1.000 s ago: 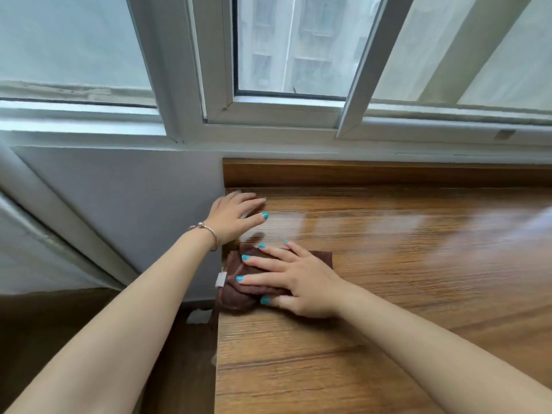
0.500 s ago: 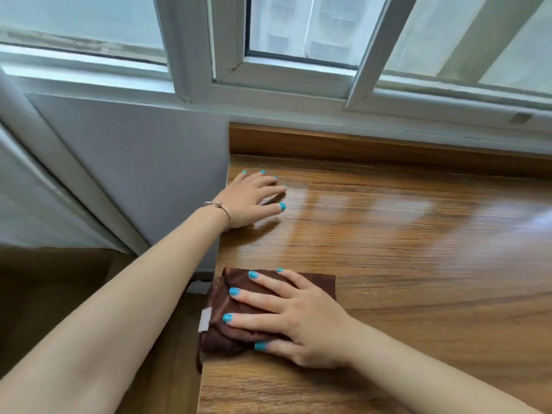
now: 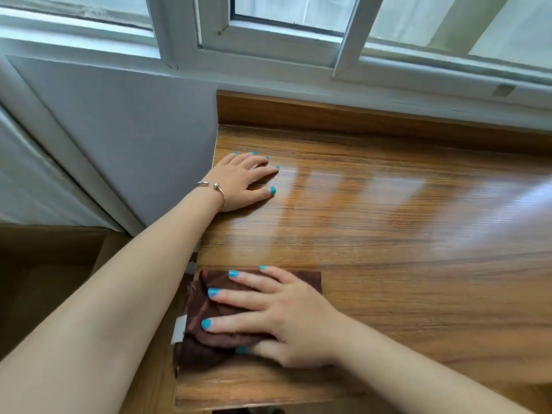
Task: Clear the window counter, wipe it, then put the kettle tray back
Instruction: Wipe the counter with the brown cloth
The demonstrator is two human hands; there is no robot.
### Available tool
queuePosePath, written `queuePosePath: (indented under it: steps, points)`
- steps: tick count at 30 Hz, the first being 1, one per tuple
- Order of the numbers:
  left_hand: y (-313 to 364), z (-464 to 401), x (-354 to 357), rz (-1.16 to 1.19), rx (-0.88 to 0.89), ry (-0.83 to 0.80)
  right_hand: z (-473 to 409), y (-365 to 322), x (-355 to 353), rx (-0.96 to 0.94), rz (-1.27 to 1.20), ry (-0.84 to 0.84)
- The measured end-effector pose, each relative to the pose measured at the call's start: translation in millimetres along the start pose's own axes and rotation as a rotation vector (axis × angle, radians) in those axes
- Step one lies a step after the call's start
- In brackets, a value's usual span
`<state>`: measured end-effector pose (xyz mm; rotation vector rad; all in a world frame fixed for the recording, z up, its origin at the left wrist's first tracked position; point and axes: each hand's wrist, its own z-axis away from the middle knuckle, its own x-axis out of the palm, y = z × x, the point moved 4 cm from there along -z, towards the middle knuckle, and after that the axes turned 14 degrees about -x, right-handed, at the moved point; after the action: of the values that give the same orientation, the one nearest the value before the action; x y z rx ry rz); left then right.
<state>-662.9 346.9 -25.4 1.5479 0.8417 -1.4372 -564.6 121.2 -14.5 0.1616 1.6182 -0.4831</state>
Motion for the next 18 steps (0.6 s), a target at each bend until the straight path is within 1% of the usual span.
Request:
queuePosePath:
  steps: [2, 6, 9, 12, 15, 16, 18]
  points:
    - [0, 0, 1, 0.003, 0.013, 0.016, -10, 25, -3, 0.034, 0.010, -0.012]
    - [-1, 1, 0, 0.002, 0.023, 0.031, -32, 80, -21, 0.227, 0.029, 0.020]
    - [0, 0, -1, 0.030, 0.023, 0.047, -31, 74, -17, 0.263, 0.071, 0.019]
    - [1, 3, -2, 0.046, 0.023, 0.054, -7, 20, -8, 0.175, 0.070, 0.047]
    - [0, 2, -3, 0.054, 0.017, 0.038, 21, -31, 6, 0.019, 0.033, -0.007]
    - [0, 2, -4, 0.060, 0.016, 0.038, 26, -38, 8, -0.020, 0.021, -0.027]
    - [0, 2, -3, 0.065, 0.020, 0.043, 26, -27, 5, -0.072, 0.007, -0.056]
